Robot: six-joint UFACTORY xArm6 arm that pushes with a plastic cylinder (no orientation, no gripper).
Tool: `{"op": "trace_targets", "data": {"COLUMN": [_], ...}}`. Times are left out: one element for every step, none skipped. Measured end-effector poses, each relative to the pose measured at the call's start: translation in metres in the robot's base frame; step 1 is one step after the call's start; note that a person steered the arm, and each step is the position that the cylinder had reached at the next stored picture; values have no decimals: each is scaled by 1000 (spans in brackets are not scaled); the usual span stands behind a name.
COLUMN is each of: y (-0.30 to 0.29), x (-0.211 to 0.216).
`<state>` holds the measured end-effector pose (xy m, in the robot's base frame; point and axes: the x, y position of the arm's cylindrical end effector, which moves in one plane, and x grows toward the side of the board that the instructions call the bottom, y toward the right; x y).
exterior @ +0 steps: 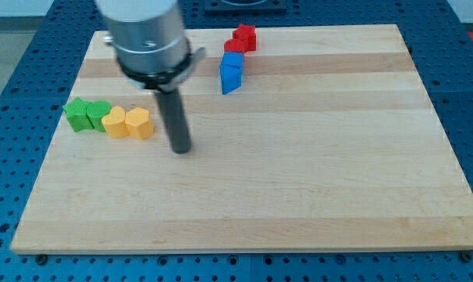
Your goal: Move the red star left to the red circle
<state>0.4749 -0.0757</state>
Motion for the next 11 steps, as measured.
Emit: {"op": "trace_targets", "data": {"y": [82, 142, 149, 146, 144, 97, 48, 10, -22, -45, -45], "x": [-23, -91, -161, -214, -253, -268, -270, -260, -240, -216, -236]}}
